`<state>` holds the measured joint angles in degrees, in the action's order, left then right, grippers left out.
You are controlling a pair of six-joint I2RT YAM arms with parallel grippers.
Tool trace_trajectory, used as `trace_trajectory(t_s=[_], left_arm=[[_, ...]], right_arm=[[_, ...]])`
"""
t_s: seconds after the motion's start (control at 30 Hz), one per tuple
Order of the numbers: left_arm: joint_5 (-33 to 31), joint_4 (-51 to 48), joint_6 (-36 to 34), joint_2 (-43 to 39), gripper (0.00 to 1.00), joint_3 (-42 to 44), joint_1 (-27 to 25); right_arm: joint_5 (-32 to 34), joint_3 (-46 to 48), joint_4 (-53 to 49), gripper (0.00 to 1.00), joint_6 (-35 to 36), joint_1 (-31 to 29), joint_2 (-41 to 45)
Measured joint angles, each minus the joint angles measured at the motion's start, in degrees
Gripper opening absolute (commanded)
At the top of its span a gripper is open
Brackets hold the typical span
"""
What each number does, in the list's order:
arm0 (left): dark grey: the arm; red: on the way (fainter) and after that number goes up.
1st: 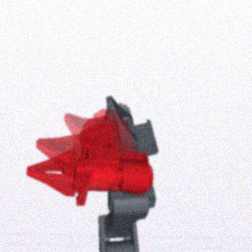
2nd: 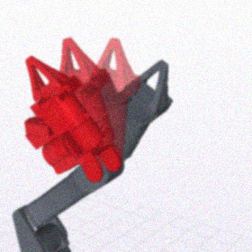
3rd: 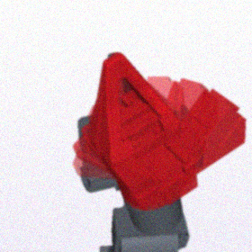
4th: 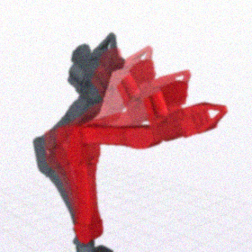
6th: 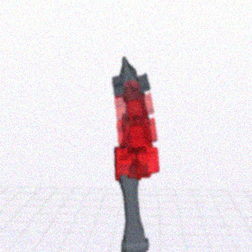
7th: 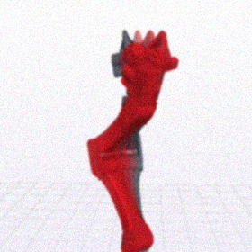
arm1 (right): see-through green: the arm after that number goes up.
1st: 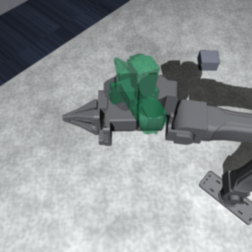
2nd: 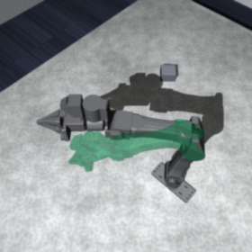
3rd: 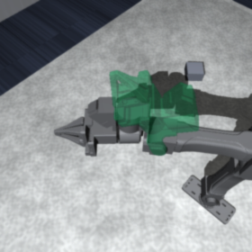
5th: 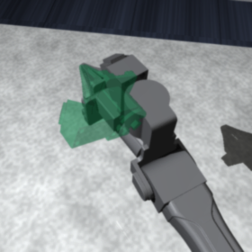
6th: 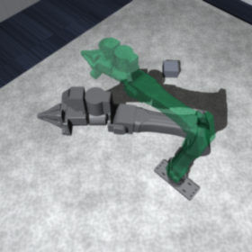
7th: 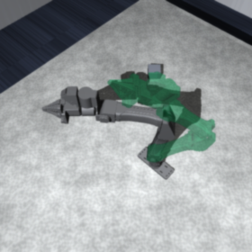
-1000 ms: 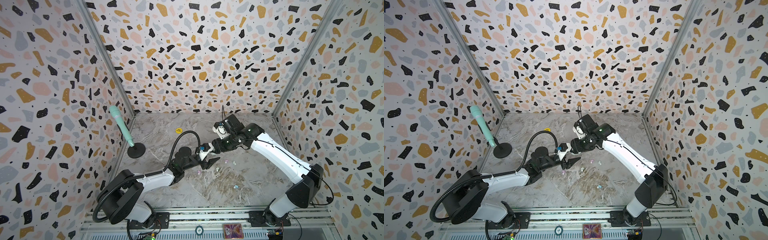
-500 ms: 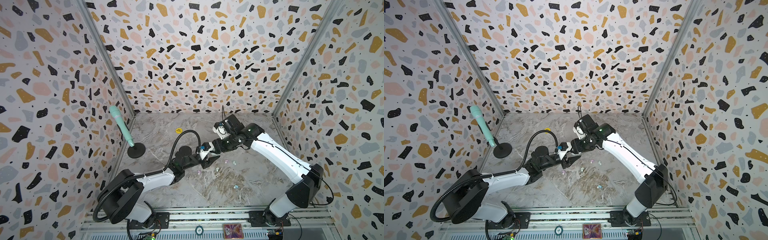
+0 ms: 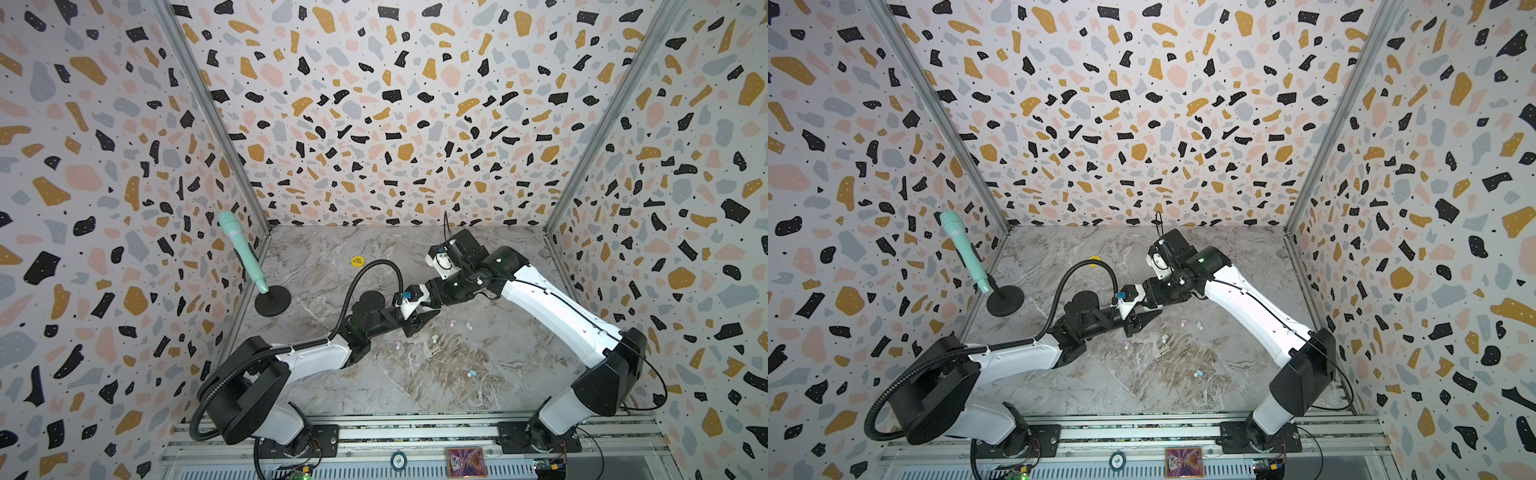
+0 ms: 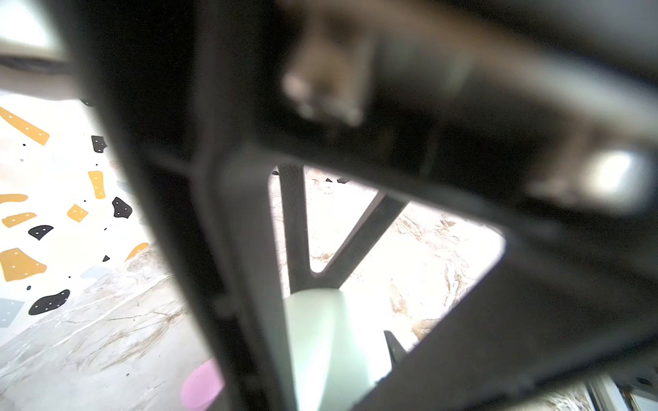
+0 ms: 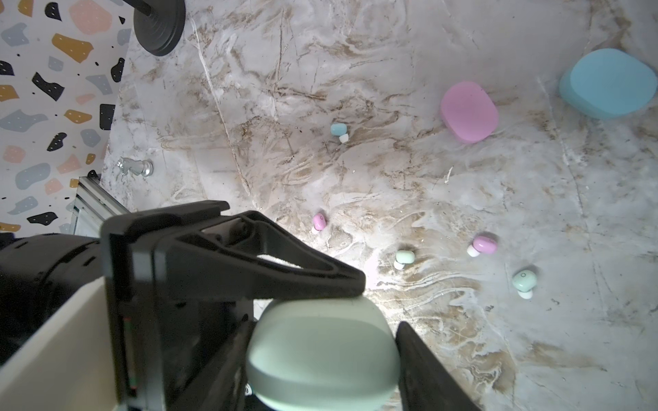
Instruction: Insert the wireless bluetooth earbuds into the charging case
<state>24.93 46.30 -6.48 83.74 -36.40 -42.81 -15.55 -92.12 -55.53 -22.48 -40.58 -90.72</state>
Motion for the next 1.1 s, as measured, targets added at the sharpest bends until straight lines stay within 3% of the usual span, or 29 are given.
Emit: trace_trajectory(t_s=[0.67,1.1], left_arm=[[0.1,-0.1,-0.1,0.3,0.49,-0.1,0.0],[0.1,-0.2,-0.4,0.3,0.38,-0.1,0.0]], right_arm=[[-0.5,0.0,0.1,0.55,-0.1,0.0,0.0],[-0.7,0.0,0.0,0.55,-0.2,0.0,0.0]])
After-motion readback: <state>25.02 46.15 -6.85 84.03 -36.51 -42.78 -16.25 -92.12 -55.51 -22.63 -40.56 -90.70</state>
